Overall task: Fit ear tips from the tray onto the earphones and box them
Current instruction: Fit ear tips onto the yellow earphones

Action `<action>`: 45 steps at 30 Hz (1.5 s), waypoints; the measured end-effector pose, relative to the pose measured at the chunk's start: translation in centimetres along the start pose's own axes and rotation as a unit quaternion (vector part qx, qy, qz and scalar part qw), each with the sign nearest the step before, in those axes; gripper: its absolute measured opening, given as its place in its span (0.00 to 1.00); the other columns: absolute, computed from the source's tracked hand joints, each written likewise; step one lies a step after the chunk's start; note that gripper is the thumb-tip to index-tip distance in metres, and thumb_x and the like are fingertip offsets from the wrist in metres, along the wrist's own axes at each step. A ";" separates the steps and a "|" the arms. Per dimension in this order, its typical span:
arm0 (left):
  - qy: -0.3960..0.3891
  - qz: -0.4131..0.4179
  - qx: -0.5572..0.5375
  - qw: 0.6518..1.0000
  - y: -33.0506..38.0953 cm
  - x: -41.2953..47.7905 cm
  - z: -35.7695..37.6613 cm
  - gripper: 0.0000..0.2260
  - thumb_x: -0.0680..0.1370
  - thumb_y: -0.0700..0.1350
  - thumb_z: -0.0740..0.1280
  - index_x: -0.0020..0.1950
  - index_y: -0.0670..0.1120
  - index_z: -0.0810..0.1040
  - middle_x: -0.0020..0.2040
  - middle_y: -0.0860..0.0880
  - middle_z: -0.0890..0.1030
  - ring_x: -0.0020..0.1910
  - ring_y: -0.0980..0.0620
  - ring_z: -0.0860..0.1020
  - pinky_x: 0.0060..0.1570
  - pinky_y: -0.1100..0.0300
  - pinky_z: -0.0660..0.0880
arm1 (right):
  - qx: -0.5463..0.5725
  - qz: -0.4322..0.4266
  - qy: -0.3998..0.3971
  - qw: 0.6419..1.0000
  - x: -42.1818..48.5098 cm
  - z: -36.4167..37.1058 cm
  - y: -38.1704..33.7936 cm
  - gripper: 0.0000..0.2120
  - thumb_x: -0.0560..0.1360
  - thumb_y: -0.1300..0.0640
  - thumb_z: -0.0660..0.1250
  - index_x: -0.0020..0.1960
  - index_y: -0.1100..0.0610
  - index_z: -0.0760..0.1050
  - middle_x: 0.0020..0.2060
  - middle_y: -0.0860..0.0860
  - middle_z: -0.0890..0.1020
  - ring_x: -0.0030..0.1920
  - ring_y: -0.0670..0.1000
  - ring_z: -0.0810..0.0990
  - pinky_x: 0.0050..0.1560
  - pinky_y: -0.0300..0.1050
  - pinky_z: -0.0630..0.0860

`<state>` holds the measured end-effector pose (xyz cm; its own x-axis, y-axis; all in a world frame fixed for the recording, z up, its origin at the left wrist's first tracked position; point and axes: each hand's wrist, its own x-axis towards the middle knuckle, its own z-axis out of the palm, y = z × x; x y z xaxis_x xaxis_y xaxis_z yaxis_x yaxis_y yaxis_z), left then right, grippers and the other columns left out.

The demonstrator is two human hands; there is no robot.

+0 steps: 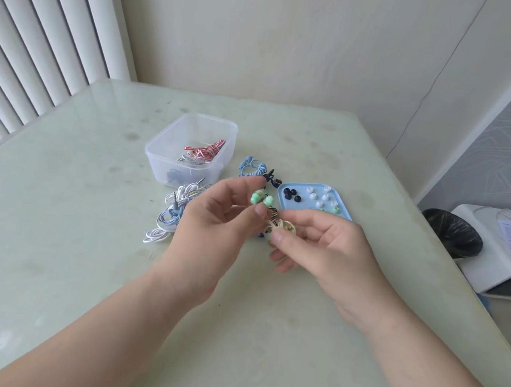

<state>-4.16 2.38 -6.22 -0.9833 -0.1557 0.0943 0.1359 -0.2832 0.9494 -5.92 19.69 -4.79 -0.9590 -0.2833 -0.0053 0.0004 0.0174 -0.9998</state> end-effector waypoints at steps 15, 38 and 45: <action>0.043 0.019 0.174 0.984 2.1 0.1 -0.2 0.15 0.74 0.43 0.79 0.57 0.58 0.84 0.39 0.53 0.84 0.42 0.44 0.85 0.49 0.46 0.83 | -0.002 0.043 0.047 0.998 3.4 2.8 -3.6 0.29 0.75 0.36 0.67 0.51 0.64 0.80 0.32 0.56 0.82 0.30 0.54 0.75 0.26 0.44 0.64; 0.014 -0.032 0.747 0.664 6.6 18.2 -6.9 0.08 0.78 0.34 0.63 0.53 0.41 0.79 0.55 0.40 0.81 0.45 0.40 0.77 0.43 0.54 0.75 | -0.083 0.041 -0.003 0.996 10.9 5.2 -5.3 0.06 0.80 0.52 0.69 0.49 0.54 0.83 0.38 0.56 0.86 0.31 0.51 0.78 0.26 0.42 0.64; -0.007 0.053 0.714 0.699 11.0 14.4 -5.5 0.09 0.79 0.43 0.69 0.58 0.46 0.82 0.53 0.46 0.83 0.51 0.42 0.80 0.51 0.52 0.79 | -0.104 0.062 -0.007 0.993 9.5 4.4 -6.1 0.06 0.80 0.54 0.70 0.51 0.56 0.82 0.36 0.55 0.85 0.31 0.51 0.78 0.24 0.42 0.63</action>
<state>-16.15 -8.17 3.97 -0.9795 -0.0921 0.1792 -0.0415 0.9626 0.2677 -13.79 12.66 1.16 -0.9512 -0.2804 -0.1291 0.0574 0.2503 -0.9665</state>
